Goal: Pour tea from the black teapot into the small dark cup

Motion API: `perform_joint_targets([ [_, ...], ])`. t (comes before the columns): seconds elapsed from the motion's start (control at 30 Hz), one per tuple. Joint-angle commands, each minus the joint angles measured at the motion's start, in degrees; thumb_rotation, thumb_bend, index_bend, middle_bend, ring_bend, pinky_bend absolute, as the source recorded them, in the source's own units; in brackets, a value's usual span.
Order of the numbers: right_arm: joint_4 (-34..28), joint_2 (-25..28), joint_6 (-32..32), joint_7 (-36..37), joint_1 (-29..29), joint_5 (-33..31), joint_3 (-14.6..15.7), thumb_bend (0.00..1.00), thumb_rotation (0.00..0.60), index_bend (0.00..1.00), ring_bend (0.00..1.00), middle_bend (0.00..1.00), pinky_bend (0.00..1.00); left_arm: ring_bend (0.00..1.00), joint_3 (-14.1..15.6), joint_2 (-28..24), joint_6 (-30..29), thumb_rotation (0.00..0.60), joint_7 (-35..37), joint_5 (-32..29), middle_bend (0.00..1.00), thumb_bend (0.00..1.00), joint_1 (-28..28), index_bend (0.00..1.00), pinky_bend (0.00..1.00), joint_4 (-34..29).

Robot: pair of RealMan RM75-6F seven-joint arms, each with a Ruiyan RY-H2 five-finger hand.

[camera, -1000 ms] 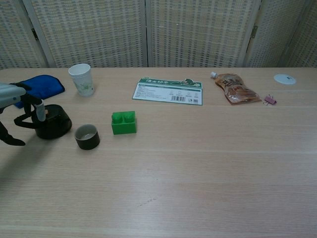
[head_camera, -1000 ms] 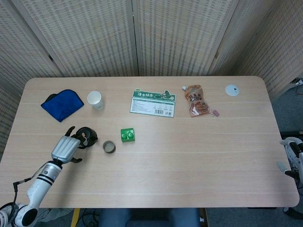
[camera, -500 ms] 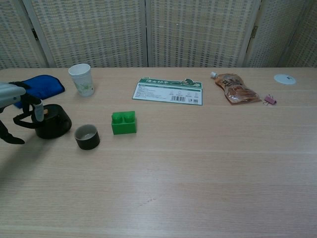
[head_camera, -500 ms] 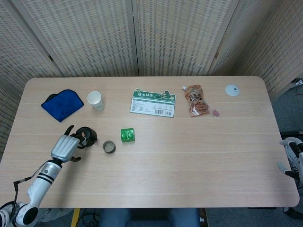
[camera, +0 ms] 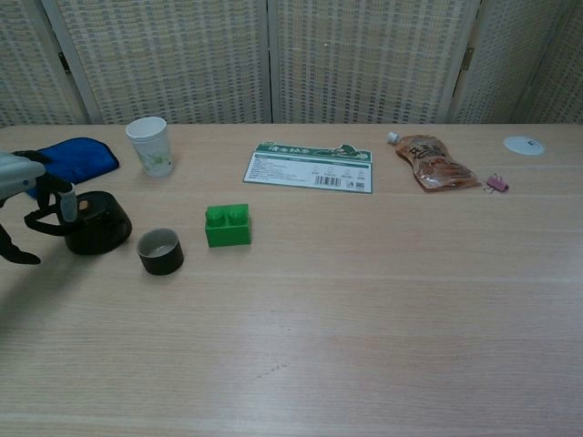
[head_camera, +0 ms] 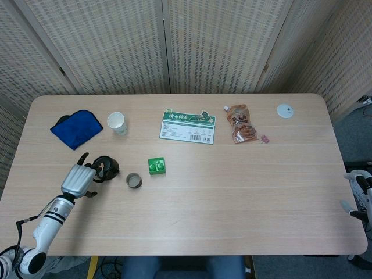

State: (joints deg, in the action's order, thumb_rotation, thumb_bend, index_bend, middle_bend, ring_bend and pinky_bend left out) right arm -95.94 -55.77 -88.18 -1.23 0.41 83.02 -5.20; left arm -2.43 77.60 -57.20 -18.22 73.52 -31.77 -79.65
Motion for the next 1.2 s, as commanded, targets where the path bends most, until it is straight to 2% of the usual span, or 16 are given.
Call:
perform_joint_targets([
  [0.03,0.0,0.0,0.0,0.0,0.0,0.0,0.0,0.12,0.600,0.34,0.26,0.30,0.30,0.37,0.1,0.0,0.0,0.600,-0.2,0.0,0.39,0.04,0.1,0.42,0.00,0.1],
  [1.2,0.2,-0.4,0.2,-0.2,-0.2,-0.3,0.1,0.12,0.600,0.34,0.26,0.30,0.30,0.44,1.7,1.8,2.6,0.600,-0.9,0.2,0.48,0.04,0.1,0.50,0.00,2.2],
])
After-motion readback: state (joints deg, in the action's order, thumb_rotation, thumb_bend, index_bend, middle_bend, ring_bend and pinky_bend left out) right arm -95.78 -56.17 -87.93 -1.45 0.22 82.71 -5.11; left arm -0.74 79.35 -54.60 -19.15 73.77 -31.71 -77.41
